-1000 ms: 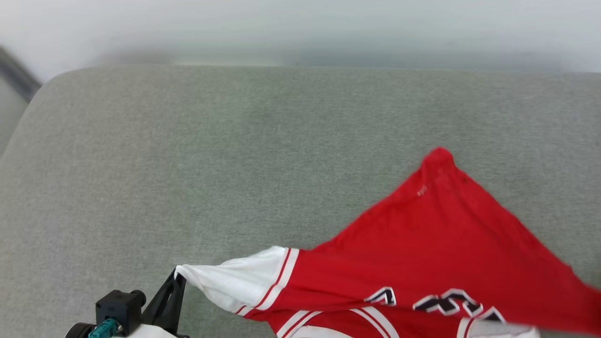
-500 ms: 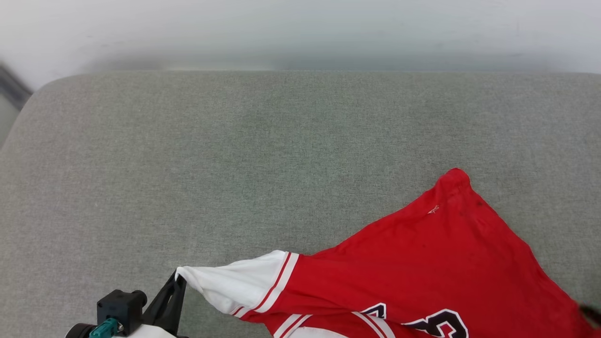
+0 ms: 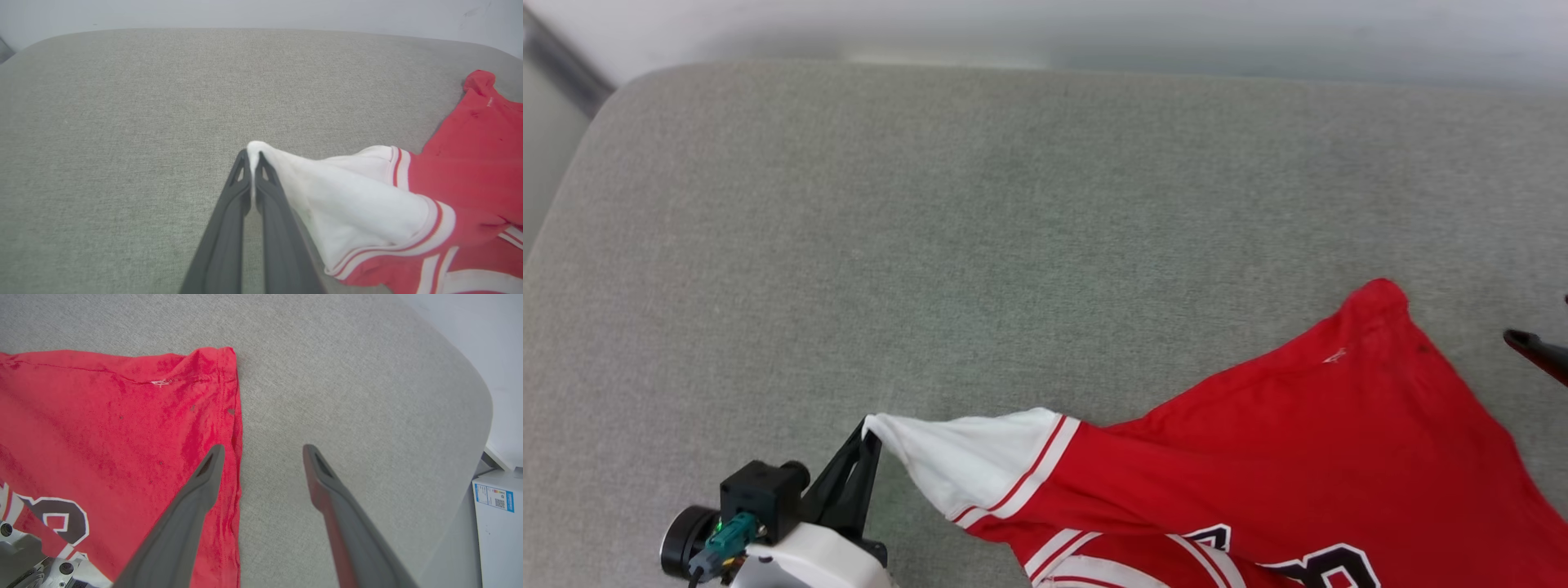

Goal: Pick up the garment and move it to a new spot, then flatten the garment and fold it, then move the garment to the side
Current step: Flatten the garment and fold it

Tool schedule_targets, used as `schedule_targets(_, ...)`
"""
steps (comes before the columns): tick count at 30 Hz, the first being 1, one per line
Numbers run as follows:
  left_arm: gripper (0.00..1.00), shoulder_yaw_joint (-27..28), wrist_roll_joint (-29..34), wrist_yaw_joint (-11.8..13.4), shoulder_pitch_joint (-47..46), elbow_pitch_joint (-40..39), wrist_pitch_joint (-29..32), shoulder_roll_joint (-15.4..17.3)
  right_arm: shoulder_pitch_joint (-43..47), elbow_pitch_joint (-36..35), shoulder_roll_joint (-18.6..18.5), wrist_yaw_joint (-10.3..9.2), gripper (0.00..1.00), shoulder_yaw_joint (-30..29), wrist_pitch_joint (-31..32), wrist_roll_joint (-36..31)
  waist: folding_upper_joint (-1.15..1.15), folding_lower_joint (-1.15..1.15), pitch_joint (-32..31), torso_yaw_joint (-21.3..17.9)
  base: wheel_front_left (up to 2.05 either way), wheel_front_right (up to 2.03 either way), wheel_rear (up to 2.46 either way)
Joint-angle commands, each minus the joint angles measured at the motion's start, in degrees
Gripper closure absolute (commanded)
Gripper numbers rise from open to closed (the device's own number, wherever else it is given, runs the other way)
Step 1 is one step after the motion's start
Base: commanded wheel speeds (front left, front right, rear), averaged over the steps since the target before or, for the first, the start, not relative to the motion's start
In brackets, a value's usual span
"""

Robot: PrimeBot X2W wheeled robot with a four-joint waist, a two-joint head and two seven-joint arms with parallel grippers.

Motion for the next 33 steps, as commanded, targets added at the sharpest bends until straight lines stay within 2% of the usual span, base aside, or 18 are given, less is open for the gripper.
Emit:
schedule_targets(1,1.0,-0.1,0.6,-0.3,-1.2,0.0,0.0,-0.3,-3.3,1.0,1.3,-0.02,0.0,1.9,1.5,-0.8,0.0,0.0,2.1,1.8,0.0,0.0,0.0)
schedule_targets(5,1.0,-0.7,1.3,-0.9,-3.4,0.3,-0.3,-1.5,-11.2,5.6,4.7,-0.02,0.0,7.8,4.9,-3.3,0.0,0.0,4.7,3.4,0.0,0.0,0.0)
schedule_targets(10,1.0,-1.0,2.0,-1.4,-5.4,0.7,-0.7,-2.9,-16.8,13.1,8.2,-0.02,0.0,13.7,5.7,-6.2,0.0,0.0,7.9,4.8,0.0,0.0,0.0)
schedule_targets(13,1.0,-1.0,2.3,-1.9,-6.6,1.2,-0.9,-3.5,-18.3,17.7,10.4,-0.02,0.0,15.9,4.0,-6.5,0.0,0.0,9.7,5.5,0.0,0.0,0.0)
schedule_targets(19,1.0,-0.8,2.4,-2.3,-7.9,2.2,-1.3,-4.2,-16.7,23.3,12.2,0.0,0.0,23.7,1.7,-5.3,0.0,0.0,10.9,5.6,0.0,0.0,0.0)
schedule_targets(20,1.0,-0.8,2.3,-2.2,-7.9,2.4,-1.3,-4.3,-16.7,23.7,12.4,0.0,0.18,24.4,0.6,-4.9,0.0,0.0,10.7,5.4,0.0,0.0,0.0)
schedule_targets(21,1.0,-0.7,2.3,-2.3,-7.8,2.7,-1.3,-4.3,-17.0,24.0,12.6,0.0,0.75,24.9,-0.4,-4.2,0.0,0.0,10.3,5.2,0.0,0.0,0.0)
schedule_targets(22,1.0,-0.7,2.2,-2.3,-7.7,2.9,-1.4,-4.3,-17.5,24.2,12.7,0.06,1.0,25.2,-1.3,-3.5,0.0,0.0,9.9,5.0,0.0,0.0,0.0)
schedule_targets(33,1.0,-0.4,3.6,-2.0,-8.5,2.6,-0.2,-1.5,-23.2,22.9,9.6,-0.02,1.0,24.4,-15.5,1.2,0.0,0.0,1.0,1.6,0.0,0.0,0.0)
